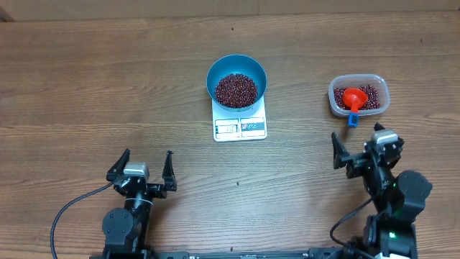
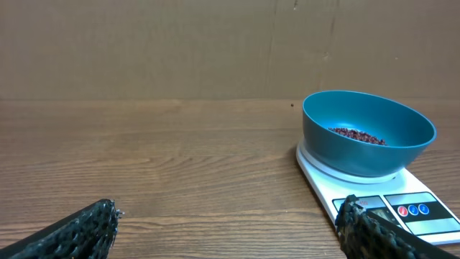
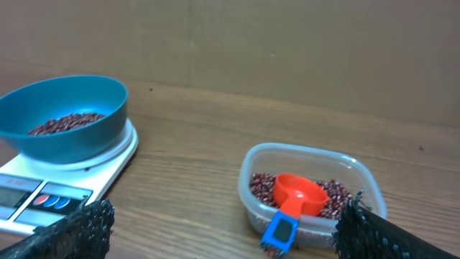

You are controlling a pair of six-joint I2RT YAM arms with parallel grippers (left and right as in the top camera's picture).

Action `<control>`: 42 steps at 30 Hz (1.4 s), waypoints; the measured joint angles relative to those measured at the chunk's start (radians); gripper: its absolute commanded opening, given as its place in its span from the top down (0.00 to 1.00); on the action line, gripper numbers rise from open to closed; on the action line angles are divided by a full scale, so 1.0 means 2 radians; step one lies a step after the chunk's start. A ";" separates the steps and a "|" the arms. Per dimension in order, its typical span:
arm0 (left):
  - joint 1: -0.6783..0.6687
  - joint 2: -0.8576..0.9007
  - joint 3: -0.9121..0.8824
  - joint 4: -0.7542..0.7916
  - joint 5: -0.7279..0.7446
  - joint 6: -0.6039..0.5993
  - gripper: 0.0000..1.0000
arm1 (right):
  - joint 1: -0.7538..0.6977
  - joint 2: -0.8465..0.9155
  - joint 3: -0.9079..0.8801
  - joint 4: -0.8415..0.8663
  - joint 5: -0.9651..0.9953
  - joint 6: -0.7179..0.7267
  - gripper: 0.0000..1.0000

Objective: Scoop item into bowl and weigh 150g on scale

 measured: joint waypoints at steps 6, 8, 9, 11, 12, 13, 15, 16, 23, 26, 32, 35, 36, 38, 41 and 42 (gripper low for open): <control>0.000 0.000 0.000 0.000 0.000 0.000 0.01 | 0.001 -0.070 -0.052 0.027 -0.017 0.000 0.00; 0.000 0.000 0.000 0.000 0.000 0.000 0.00 | 0.004 -0.092 -0.073 0.045 -0.019 0.000 0.00; 0.000 0.000 0.000 0.000 0.000 0.000 0.00 | 0.006 -0.102 -0.083 0.047 -0.019 0.000 0.00; 0.000 0.000 0.000 0.000 0.000 0.000 0.01 | 0.013 -0.117 -0.093 0.034 -0.017 0.000 0.00; 0.000 0.000 0.000 0.000 0.000 0.000 0.01 | 0.014 -0.119 -0.093 0.034 -0.016 0.000 0.00; 0.000 0.000 0.000 0.000 0.000 0.000 0.00 | 0.017 -0.123 -0.093 0.035 -0.011 0.000 0.00; 0.000 0.000 0.000 0.000 0.000 0.000 0.00 | 0.021 -0.131 -0.093 0.035 -0.003 0.000 0.00; 0.000 0.000 0.000 0.000 0.000 0.000 0.01 | 0.024 -0.134 -0.093 0.033 0.003 0.000 0.00; 0.000 0.000 0.000 0.000 0.000 0.000 0.00 | 0.057 -0.179 -0.093 -0.036 0.065 0.010 0.00; 0.000 0.000 0.000 0.000 0.000 0.000 0.01 | 0.070 -0.206 -0.093 -0.060 0.100 0.036 0.00; 0.000 0.000 0.000 0.000 0.000 0.000 0.01 | 0.103 -0.240 -0.093 -0.065 0.161 0.059 0.00; 0.000 0.000 0.000 0.000 0.000 0.000 0.00 | 0.133 -0.245 -0.093 -0.064 0.191 0.066 0.00; 0.000 0.000 0.000 0.000 0.000 0.000 0.01 | 0.139 -0.246 -0.093 -0.064 0.198 0.068 0.00; 0.000 0.000 0.000 0.000 0.000 0.000 0.01 | 0.147 -0.246 -0.093 -0.064 0.208 0.074 0.00; 0.000 0.000 0.000 0.000 0.000 0.000 0.00 | 0.148 -0.246 -0.093 -0.064 0.217 0.083 0.00; 0.000 0.000 0.000 0.000 0.000 0.000 0.00 | 0.148 -0.246 -0.093 -0.064 0.218 0.084 0.00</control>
